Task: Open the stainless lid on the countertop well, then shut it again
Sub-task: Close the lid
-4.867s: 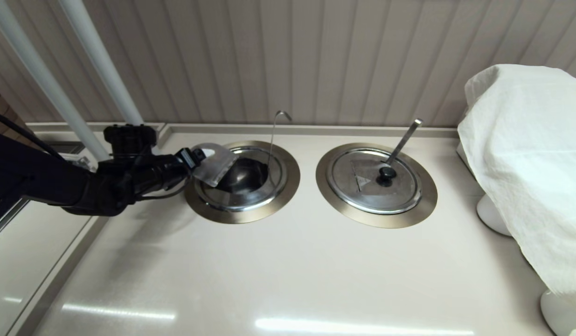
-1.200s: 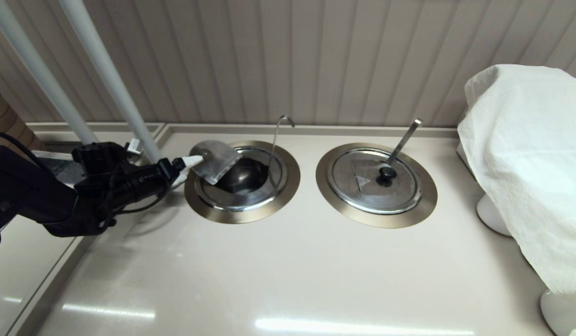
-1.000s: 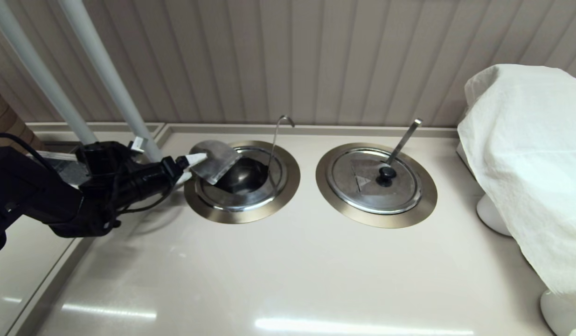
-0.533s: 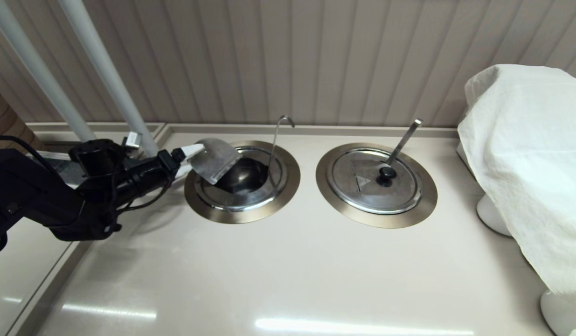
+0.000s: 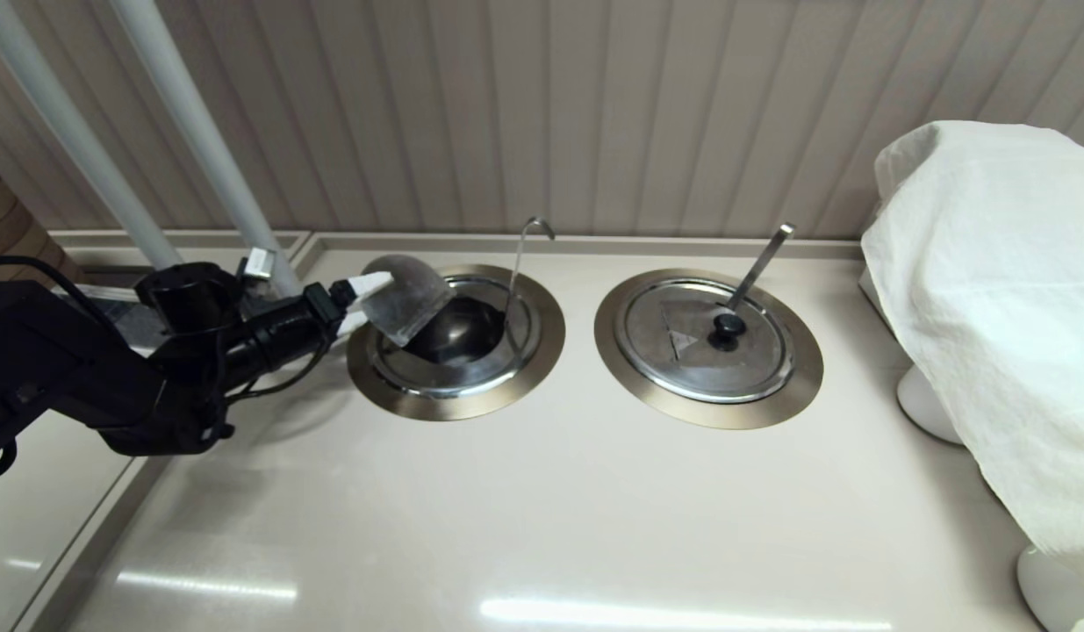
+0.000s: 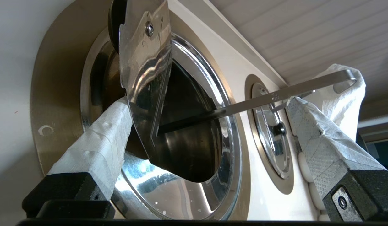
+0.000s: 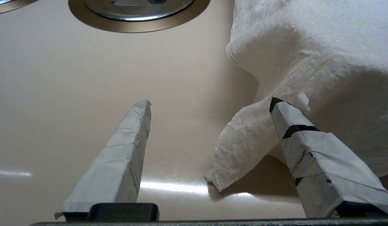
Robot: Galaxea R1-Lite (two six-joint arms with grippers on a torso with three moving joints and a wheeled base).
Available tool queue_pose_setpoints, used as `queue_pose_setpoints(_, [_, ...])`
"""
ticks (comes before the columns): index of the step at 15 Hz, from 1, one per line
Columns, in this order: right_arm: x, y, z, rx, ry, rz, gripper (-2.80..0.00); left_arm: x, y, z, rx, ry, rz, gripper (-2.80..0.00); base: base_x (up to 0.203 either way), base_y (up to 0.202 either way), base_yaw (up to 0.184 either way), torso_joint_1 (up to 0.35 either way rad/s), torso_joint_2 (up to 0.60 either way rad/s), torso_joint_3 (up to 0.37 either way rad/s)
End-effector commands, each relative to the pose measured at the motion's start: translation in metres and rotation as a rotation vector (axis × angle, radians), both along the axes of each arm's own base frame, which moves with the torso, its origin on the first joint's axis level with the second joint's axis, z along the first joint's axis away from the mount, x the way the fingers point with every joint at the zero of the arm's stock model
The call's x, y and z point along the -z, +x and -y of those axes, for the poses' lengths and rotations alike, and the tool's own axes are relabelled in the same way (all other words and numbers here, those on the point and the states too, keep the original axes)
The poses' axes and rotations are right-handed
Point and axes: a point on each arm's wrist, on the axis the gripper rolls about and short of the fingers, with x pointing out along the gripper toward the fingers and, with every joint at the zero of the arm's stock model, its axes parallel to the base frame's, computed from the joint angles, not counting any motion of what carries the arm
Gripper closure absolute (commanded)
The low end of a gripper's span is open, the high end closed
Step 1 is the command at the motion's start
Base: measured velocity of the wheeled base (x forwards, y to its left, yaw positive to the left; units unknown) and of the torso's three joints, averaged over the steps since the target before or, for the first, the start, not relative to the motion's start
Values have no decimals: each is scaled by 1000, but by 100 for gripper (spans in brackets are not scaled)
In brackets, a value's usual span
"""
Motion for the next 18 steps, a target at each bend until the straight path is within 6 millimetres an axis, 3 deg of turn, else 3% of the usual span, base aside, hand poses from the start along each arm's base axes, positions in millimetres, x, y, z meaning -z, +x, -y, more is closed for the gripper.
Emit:
queue_pose_setpoints(1, [0,0,0,-1,-1,1,-280,-3,-2,3,10,-3,17,-280,0,0,0,0,0,0])
queue_pose_setpoints(18, [0,0,0,-1,0,1,-280,-38,-35,42,156,0,101,-280,0,0,0,0,0,0])
